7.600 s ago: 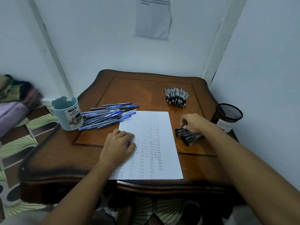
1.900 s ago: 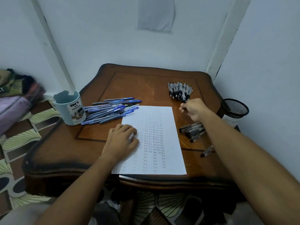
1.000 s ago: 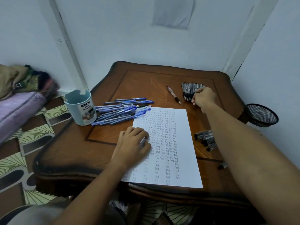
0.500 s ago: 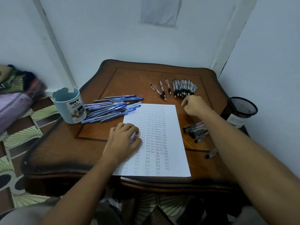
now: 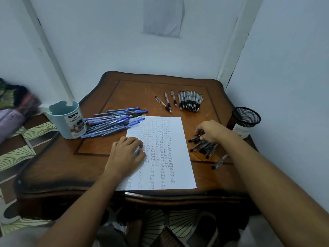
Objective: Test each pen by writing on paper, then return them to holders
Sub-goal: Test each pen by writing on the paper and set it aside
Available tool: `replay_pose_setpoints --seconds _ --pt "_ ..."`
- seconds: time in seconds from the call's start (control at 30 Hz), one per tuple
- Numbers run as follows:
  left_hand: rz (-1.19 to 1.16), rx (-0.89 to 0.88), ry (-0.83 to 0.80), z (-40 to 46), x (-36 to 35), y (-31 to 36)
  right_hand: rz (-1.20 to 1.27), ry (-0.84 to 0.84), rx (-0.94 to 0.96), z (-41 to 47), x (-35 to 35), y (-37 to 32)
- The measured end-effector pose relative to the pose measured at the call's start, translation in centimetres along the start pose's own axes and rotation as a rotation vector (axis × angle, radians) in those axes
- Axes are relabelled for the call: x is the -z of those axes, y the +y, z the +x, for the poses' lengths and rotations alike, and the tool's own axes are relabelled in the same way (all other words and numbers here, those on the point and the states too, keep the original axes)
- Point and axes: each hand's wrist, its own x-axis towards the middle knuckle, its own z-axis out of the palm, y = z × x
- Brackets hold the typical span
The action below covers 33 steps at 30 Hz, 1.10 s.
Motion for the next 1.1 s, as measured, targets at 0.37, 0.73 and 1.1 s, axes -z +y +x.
replay_pose_setpoints --seconds 0.37,0.73,1.1 --pt "-0.002 -0.001 -0.003 0.1 0.1 0.2 -0.033 0.115 0.001 -0.7 -0.1 -0.2" --pt "0.0 0.0 -0.021 0.0 0.1 0.1 0.781 0.532 0.155 -1.9 -1.7 -3.3" --pt "0.032 -0.033 0.021 -0.3 -0.1 0.0 1.475 0.284 0.053 -4.7 -2.9 -6.0"
